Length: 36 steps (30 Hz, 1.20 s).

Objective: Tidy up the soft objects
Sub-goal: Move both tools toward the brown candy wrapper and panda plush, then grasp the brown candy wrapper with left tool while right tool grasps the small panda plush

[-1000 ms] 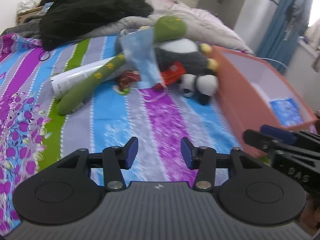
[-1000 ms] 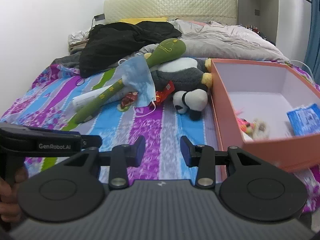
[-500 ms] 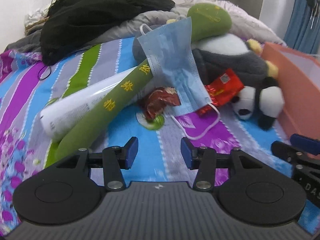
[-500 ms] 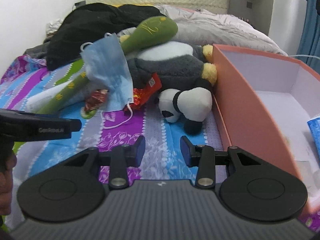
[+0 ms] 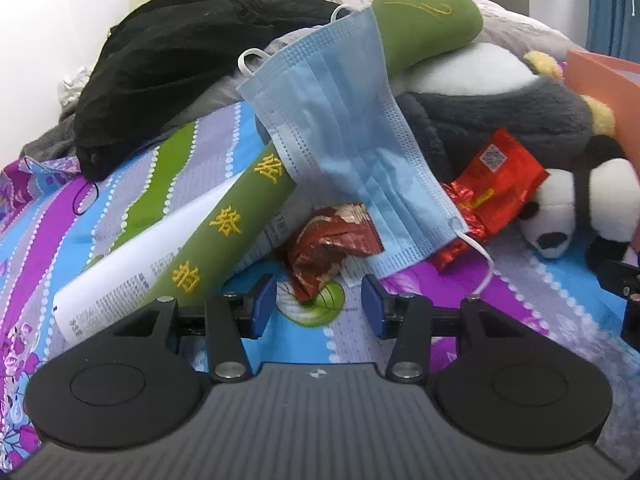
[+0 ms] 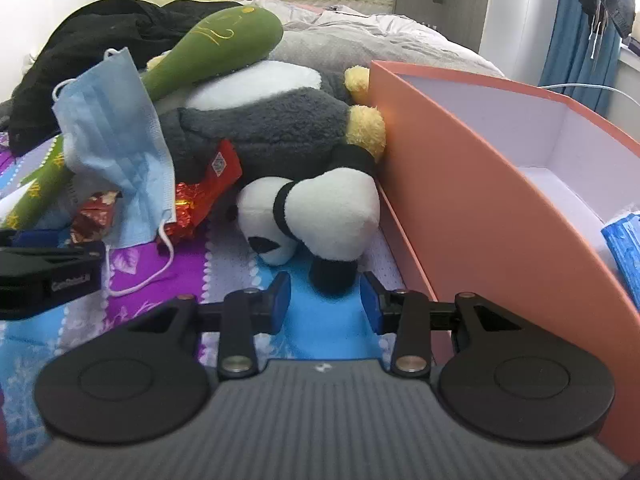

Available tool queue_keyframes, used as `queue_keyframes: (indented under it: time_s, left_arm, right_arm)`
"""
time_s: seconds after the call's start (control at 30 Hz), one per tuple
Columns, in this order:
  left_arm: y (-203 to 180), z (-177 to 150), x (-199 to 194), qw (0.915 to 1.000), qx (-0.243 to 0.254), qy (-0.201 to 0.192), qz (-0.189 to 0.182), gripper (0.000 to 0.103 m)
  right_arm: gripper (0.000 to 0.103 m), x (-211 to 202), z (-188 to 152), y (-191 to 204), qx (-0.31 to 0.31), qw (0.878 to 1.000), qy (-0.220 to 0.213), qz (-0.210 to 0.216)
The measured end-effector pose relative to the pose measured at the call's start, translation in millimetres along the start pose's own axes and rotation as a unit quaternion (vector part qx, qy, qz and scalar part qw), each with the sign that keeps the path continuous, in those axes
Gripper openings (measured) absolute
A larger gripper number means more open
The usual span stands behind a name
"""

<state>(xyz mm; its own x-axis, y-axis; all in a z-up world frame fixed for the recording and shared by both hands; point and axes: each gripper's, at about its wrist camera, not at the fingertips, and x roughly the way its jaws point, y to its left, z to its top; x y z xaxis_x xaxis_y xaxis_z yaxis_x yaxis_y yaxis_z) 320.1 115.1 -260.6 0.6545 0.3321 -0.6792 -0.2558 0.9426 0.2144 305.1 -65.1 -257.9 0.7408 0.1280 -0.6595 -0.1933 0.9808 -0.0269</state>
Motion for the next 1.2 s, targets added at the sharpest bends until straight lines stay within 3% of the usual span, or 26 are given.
queue_keyframes:
  time_s: [0.2,0.37,0.57,0.87,1.2]
  left_arm:
    - [0.1,7.6,12.2,0.9999,-0.006,-0.008,0.009,0.051]
    - [6.5,15.5,20.8,0.9998,-0.016,-0.003,-0.005,0.036]
    - [7.3,17.8,11.3,0.9998,-0.018,-0.009,-0.005,0.031]
    - [7.9,7.0,-32.2,0.9992,-0.037,-0.013,-0.013,0.03]
    - [13.9,-21.9,-91.2,0.9965,-0.078,0.008,-0.03,0.03]
  right_arm:
    - [0.041,11.6,6.6,-1.4,-0.006,1.0,-0.008,-0.01]
    - [0.04,21.3,9.1,-1.9,-0.004,1.0,-0.001,-0.003]
    - [0.027,16.0,9.3,-7.5,0.0,1.0,0.001,0.01]
    - [0.025,-17.9,2.1,-10.7,0.001,1.0,-0.005,0.023]
    - [0.025,-60.6,-17.6,-16.5,-0.007,0.999,0.0,0.036]
